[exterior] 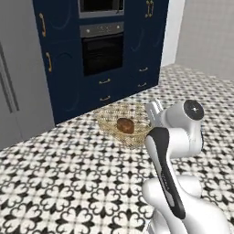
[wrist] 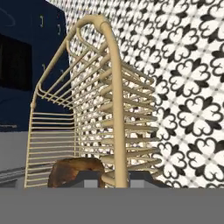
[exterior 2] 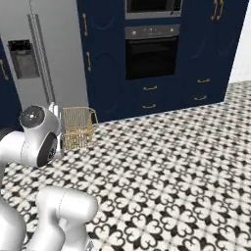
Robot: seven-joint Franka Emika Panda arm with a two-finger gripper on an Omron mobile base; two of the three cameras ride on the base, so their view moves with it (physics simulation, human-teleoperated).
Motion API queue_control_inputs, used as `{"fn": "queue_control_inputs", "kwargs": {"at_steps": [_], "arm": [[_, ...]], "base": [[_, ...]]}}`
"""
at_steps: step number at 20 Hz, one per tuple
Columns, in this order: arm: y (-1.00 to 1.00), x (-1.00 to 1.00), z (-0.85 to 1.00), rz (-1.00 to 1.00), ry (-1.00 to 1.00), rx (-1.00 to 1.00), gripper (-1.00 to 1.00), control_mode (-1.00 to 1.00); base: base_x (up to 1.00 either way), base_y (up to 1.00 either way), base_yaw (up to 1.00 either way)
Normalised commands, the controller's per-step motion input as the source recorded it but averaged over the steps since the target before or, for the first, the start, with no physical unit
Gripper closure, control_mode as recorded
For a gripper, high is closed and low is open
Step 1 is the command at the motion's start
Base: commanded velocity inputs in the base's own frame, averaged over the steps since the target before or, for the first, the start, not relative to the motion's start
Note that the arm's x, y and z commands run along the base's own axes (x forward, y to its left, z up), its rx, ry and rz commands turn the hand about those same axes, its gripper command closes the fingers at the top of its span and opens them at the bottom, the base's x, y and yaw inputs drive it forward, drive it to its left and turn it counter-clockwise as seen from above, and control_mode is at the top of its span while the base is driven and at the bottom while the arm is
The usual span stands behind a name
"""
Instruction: Open the cabinet, pick up the bread from the cabinet and place it in the basket. Then move the basket to the dining counter.
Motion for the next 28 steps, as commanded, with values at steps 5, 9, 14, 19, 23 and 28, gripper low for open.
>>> {"fn": "queue_control_inputs", "kwargs": {"at_steps": [5, 9, 14, 19, 23, 28], "arm": [[0.00, 0.00, 0.00, 0.00, 0.00, 0.00, 1.00, 1.00], [0.00, 0.00, 0.00, 0.00, 0.00, 0.00, 1.00, 1.00], [0.00, 0.00, 0.00, 0.00, 0.00, 0.00, 1.00, 1.00], [0.00, 0.00, 0.00, 0.00, 0.00, 0.00, 1.00, 1.00], [0.00, 0.00, 0.00, 0.00, 0.00, 0.00, 1.00, 1.00], [0.00, 0.00, 0.00, 0.00, 0.00, 0.00, 1.00, 1.00]], "base": [[0.11, 0.00, -0.82], [0.18, 0.00, -0.80], [0.43, -0.02, -0.71], [0.85, -0.16, -0.55], [1.00, -0.21, -0.46], [1.00, -0.26, -0.45]]}}
